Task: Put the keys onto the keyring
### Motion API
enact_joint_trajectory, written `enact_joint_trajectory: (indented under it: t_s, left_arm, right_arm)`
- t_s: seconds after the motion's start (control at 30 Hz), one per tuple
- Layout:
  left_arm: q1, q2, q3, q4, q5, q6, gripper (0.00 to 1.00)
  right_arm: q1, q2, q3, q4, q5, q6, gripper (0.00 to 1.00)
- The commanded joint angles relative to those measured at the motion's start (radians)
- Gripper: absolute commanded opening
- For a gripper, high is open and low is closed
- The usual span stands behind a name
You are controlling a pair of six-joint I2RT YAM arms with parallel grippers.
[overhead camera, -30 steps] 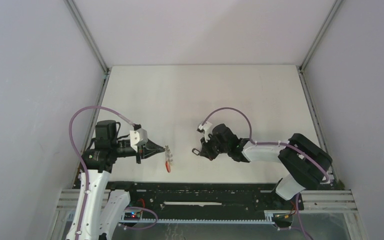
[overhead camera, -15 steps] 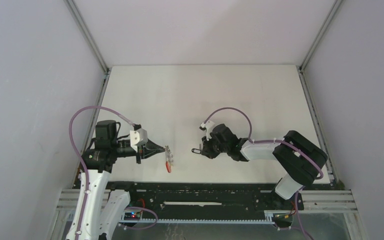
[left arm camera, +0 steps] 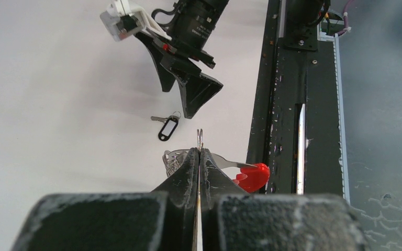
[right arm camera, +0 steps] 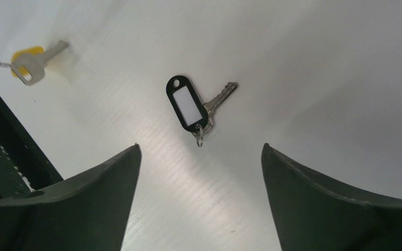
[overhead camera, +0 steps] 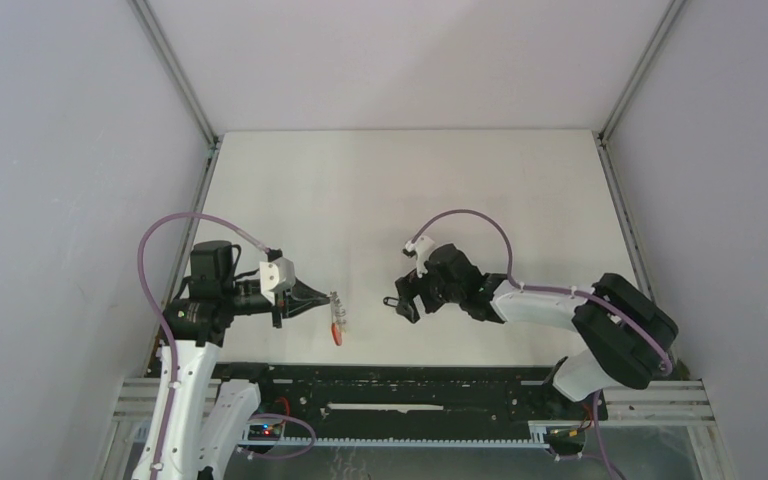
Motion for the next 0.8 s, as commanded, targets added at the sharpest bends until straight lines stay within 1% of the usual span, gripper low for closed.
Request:
enact_joint_trajectory:
  t_s: [0.0, 0.03, 0.07, 0.1, 0.17, 0.2, 0.27, 0.3, 0.33, 0.37, 0.47, 0.5, 0.53, 0.57, 0.6, 0.63, 0.67, 0.7, 0.73, 0.77]
  left_arm:
    - [-0.004, -0.009, 0.082, -0.001, 0.037, 0.010, 0.00]
    - [-0.004, -0.008, 0.082, -0.001, 0.037, 0.010, 0.00]
    - [-0.004, -0.010, 0.084, -0.001, 0.038, 0.008, 0.00]
    - [-0.004, -0.011, 0.084, -0.002, 0.038, 0.006, 0.00]
    - [-0.004, -0.012, 0.083, -0.001, 0.041, 0.002, 0.00]
    - [-0.004, -0.011, 0.082, -0.001, 0.044, 0.002, 0.00]
    - [-0.004, -0.015, 0.081, -0.001, 0.046, 0.002, 0.00]
    - [-0.005, -0.017, 0.078, -0.001, 0.046, 0.001, 0.00]
    - [-0.005, -0.018, 0.079, -0.002, 0.045, -0.003, 0.00]
    - [-0.005, -0.017, 0.079, -0.003, 0.048, -0.003, 0.00]
    - [-0.005, -0.016, 0.082, -0.004, 0.045, -0.001, 0.00]
    - [-0.005, -0.016, 0.085, -0.005, 0.044, -0.002, 0.00]
    - [-0.005, -0.015, 0.089, -0.007, 0.045, 0.000, 0.00]
    - [-0.005, -0.014, 0.092, -0.007, 0.046, -0.001, 0.00]
    - [-0.005, -0.014, 0.094, -0.007, 0.047, 0.001, 0.00]
    - [-0.005, -0.014, 0.094, -0.007, 0.049, 0.004, 0.00]
    - [-0.006, -0.015, 0.096, -0.008, 0.050, 0.006, 0.00]
    - [-0.007, -0.018, 0.095, -0.009, 0.047, 0.009, 0.00]
    - [-0.006, -0.020, 0.095, -0.014, 0.043, 0.011, 0.00]
    - [-0.007, -0.020, 0.096, -0.027, 0.043, 0.023, 0.00]
  right_arm:
    - [0.035, -0.120, 0.129, -0.171, 0.137, -0.030, 0.99]
    - [0.055, -0.158, 0.158, -0.232, 0.201, -0.037, 1.00]
    - [0.076, -0.202, 0.171, -0.249, 0.259, -0.042, 1.00]
    - [0.080, -0.253, 0.167, -0.243, 0.270, -0.027, 1.00]
    - [0.050, -0.277, 0.130, -0.209, 0.195, 0.054, 1.00]
    - [0.032, -0.261, 0.119, -0.215, 0.129, 0.074, 1.00]
    - [-0.016, -0.179, 0.129, -0.239, -0.052, 0.084, 1.00]
    - [-0.034, -0.141, 0.137, -0.251, -0.111, 0.096, 1.00]
    - [-0.037, -0.119, 0.135, -0.252, -0.102, 0.106, 1.00]
    - [-0.022, -0.119, 0.124, -0.243, -0.025, 0.113, 1.00]
    - [0.036, -0.181, 0.104, -0.247, 0.317, 0.116, 1.00]
    - [0.049, -0.207, 0.110, -0.261, 0.400, 0.128, 1.00]
    - [0.054, -0.231, 0.107, -0.259, 0.453, 0.154, 1.00]
    - [0.046, -0.242, 0.090, -0.236, 0.466, 0.217, 1.00]
    - [0.018, -0.232, 0.053, -0.167, 0.376, 0.261, 1.00]
    - [0.001, -0.204, 0.041, -0.131, 0.255, 0.277, 1.00]
    - [0.002, -0.179, 0.045, -0.126, 0.187, 0.286, 1.00]
    - [0.017, -0.172, 0.067, -0.161, 0.178, 0.281, 1.00]
    - [0.046, -0.183, 0.083, -0.181, 0.217, 0.260, 1.00]
    - [0.091, -0.216, 0.089, -0.183, 0.313, 0.222, 1.00]
